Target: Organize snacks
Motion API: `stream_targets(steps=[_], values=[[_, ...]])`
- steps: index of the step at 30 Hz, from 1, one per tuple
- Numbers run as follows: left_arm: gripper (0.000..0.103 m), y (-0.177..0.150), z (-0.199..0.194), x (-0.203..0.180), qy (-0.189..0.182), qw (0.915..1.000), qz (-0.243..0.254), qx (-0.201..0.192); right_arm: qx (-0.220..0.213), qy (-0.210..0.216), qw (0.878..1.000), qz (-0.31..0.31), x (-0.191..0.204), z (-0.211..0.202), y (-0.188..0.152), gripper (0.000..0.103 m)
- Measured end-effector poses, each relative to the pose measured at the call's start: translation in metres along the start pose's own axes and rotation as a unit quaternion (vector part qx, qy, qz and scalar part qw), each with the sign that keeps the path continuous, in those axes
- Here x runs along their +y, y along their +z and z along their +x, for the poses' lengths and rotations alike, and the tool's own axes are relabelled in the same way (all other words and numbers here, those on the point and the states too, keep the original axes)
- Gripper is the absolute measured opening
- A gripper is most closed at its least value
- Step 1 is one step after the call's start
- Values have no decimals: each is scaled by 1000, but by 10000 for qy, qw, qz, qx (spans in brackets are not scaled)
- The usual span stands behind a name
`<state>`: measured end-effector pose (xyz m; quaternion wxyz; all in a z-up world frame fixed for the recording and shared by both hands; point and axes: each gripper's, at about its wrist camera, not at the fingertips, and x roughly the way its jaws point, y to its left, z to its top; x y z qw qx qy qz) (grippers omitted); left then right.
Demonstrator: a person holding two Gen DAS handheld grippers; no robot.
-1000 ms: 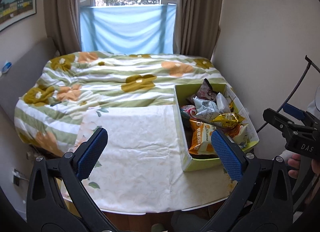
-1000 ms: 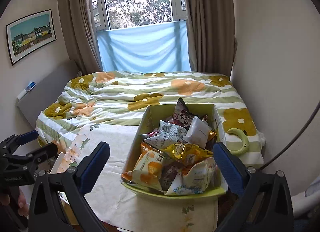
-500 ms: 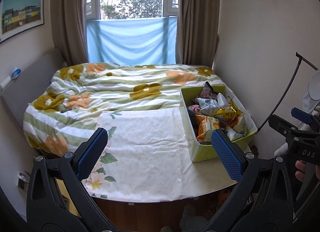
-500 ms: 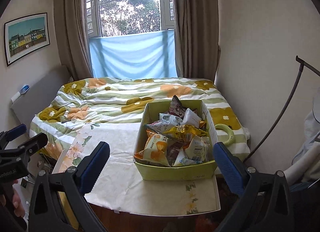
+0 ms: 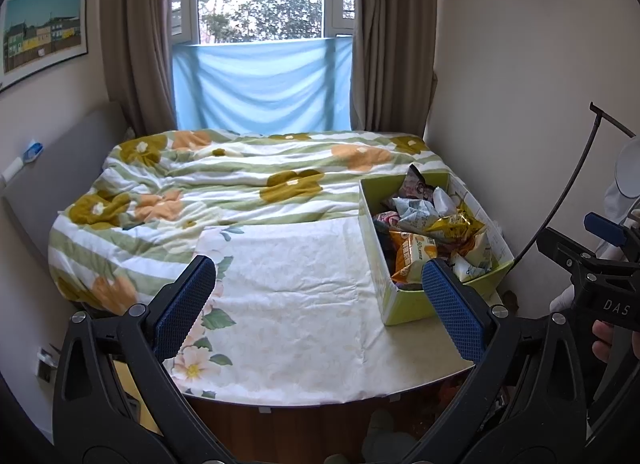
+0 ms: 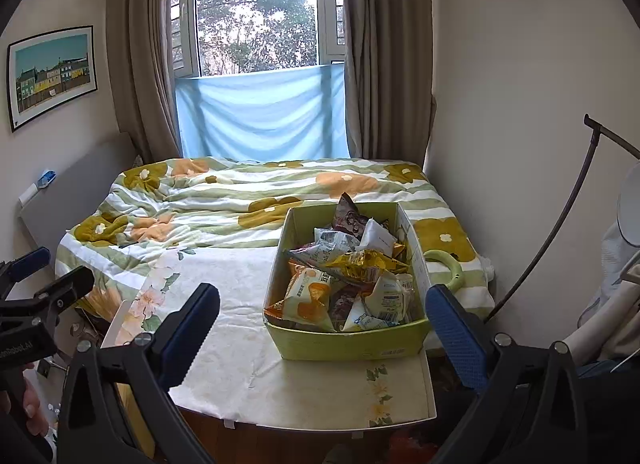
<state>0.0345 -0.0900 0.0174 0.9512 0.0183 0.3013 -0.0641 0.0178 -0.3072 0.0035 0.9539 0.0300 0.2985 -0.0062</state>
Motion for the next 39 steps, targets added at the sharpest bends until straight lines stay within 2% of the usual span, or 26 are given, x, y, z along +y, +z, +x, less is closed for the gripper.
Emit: stream_targets(steps=[8, 23, 39], values=[[102, 0, 4, -6, 14, 10000, 76, 40, -4, 28, 10000, 58, -4, 1, 2, 102], [102, 3, 8, 2, 14, 9999, -134, 53, 1, 33, 10000, 25, -2, 5, 4, 102], [103, 8, 1, -3, 160, 9995, 85, -274, 45, 13, 10000, 17, 5, 11, 4, 102]])
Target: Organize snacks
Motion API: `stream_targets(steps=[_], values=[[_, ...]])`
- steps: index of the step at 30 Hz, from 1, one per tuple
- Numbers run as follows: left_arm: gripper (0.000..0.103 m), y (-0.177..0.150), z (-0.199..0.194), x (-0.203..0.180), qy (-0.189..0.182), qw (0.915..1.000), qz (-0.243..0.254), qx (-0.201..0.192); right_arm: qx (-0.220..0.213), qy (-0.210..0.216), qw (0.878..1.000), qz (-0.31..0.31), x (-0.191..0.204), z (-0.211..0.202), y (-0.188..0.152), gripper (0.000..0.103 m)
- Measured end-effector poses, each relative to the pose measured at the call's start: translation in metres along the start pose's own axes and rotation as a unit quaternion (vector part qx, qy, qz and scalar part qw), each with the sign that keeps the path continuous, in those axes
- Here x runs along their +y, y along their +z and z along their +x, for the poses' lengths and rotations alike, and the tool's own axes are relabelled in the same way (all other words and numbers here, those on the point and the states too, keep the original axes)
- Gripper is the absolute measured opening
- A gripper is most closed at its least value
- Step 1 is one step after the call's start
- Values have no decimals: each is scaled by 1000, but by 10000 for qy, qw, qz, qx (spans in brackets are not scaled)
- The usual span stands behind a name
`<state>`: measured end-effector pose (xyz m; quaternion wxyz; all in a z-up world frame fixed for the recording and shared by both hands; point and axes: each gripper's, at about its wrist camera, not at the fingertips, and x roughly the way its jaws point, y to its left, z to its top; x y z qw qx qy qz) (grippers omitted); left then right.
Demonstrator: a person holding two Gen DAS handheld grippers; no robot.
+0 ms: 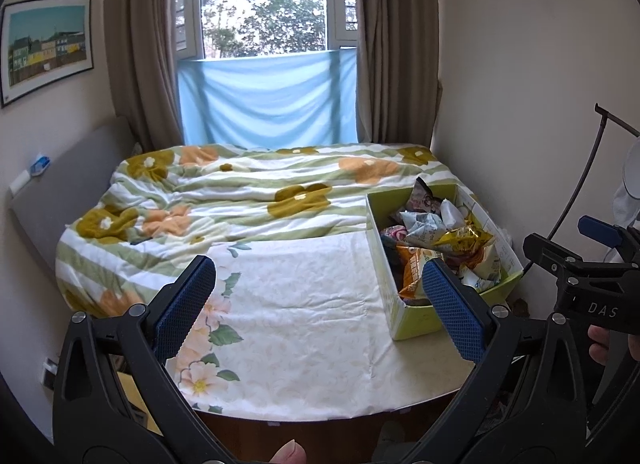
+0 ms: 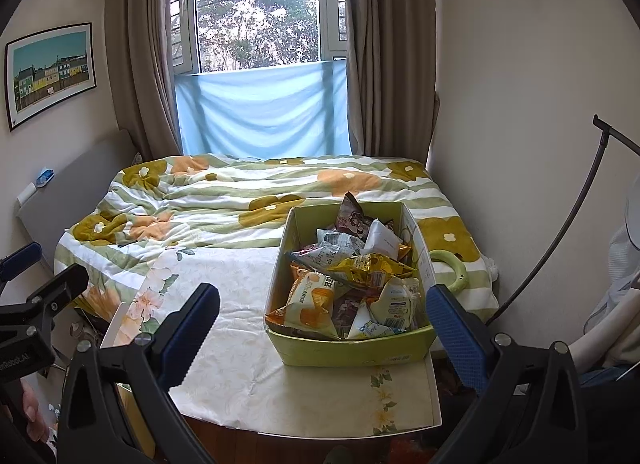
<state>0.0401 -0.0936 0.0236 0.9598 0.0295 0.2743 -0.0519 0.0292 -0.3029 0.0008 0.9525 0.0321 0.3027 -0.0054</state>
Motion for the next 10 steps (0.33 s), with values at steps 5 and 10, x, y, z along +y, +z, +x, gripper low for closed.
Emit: stream_targets(steps=[5, 10], values=[[103, 2, 1, -1, 28, 10000, 19, -27, -2, 1, 10000, -6, 1, 1, 0, 102], [103, 2, 4, -1, 27, 10000, 16, -33, 1, -4, 10000, 0, 2, 2, 1, 102]])
